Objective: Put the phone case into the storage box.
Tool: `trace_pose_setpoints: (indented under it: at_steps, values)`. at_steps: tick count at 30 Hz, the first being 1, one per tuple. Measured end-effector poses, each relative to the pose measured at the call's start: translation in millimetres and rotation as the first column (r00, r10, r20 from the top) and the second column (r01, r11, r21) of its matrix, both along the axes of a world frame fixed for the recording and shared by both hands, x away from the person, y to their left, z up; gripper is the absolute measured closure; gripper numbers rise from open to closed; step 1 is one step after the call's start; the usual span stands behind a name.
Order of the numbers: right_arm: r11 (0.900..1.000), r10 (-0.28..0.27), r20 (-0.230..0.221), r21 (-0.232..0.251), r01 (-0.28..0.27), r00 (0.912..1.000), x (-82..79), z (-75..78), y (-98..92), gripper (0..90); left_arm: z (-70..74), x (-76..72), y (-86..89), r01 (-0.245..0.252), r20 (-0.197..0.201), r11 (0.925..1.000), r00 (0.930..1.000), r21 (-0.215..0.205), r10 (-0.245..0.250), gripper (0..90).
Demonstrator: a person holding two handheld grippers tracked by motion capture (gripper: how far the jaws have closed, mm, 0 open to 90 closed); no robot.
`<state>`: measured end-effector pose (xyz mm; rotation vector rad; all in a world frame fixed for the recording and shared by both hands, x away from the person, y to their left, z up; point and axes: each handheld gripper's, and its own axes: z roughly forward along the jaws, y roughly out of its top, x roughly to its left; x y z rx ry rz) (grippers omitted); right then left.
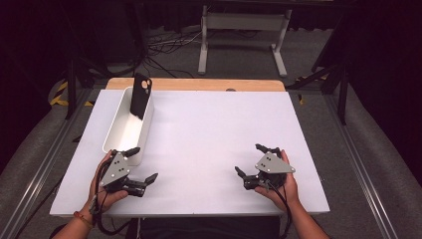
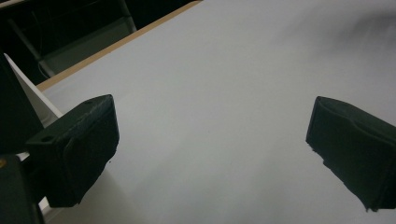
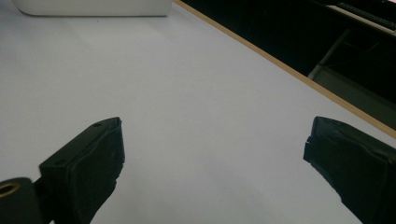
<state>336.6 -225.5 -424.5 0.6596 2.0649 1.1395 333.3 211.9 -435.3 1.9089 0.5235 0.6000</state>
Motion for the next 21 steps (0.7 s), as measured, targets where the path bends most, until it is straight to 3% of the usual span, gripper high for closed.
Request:
trace_pose_setpoints:
  at_steps: [7,21]
  values:
    - [1.0,0.001,0.004,0.0,-0.001,1.0,-1.1,0.1,-0.3,4.7,-1.6,0.4,-4.0,0.015,-0.016,0.9997,0.9998,0.021,-0.015,3.4]
    - [1.0,0.007,0.01,-0.012,-0.007,0.9999,-2.1,1.1,4.2,4.7,-3.1,-0.6,-5.6,0.035,-0.02,0.9992,0.9992,0.019,-0.035,3.4]
